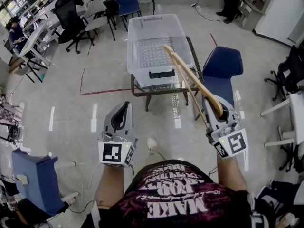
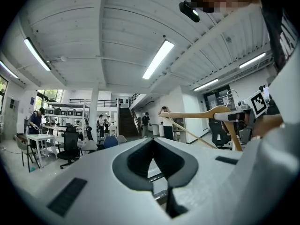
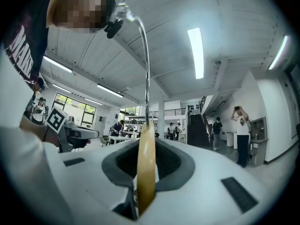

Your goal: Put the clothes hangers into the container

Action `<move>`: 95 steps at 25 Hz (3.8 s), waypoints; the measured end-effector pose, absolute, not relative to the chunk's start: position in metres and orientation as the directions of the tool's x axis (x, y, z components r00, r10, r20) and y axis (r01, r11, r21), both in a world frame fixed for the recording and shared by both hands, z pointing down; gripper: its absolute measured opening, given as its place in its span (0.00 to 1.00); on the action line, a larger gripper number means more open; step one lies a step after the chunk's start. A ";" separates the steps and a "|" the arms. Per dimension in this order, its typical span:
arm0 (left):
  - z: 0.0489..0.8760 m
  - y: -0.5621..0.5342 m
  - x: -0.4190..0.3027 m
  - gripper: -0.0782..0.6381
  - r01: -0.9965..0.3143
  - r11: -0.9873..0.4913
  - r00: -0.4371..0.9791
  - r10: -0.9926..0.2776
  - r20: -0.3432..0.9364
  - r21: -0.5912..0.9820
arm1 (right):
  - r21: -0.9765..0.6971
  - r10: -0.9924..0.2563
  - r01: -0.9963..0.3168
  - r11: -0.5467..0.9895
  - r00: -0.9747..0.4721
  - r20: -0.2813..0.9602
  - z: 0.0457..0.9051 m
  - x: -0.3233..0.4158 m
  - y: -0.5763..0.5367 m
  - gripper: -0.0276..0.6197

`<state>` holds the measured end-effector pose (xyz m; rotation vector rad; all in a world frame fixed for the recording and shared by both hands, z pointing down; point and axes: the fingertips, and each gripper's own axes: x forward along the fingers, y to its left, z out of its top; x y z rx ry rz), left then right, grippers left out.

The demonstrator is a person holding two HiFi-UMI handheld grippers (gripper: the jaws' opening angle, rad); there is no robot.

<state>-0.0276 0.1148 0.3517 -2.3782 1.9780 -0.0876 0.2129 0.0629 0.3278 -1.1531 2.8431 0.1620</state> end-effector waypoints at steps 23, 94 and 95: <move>0.392 0.013 -0.108 0.12 -0.977 -0.214 0.212 -0.974 0.079 -0.011 | 0.036 -0.696 -0.698 0.715 -0.716 -0.063 0.335 0.128 -0.032 0.14; 0.404 -0.294 -0.131 0.12 -0.981 -0.191 0.187 -0.970 0.156 -0.012 | -0.080 -0.601 -0.601 0.795 -0.799 0.024 0.377 0.061 -0.368 0.14; 0.403 -0.297 -0.129 0.12 -0.983 -0.185 0.180 -0.971 0.157 -0.014 | -0.093 -0.592 -0.591 0.801 -0.806 0.028 0.380 0.059 -0.373 0.14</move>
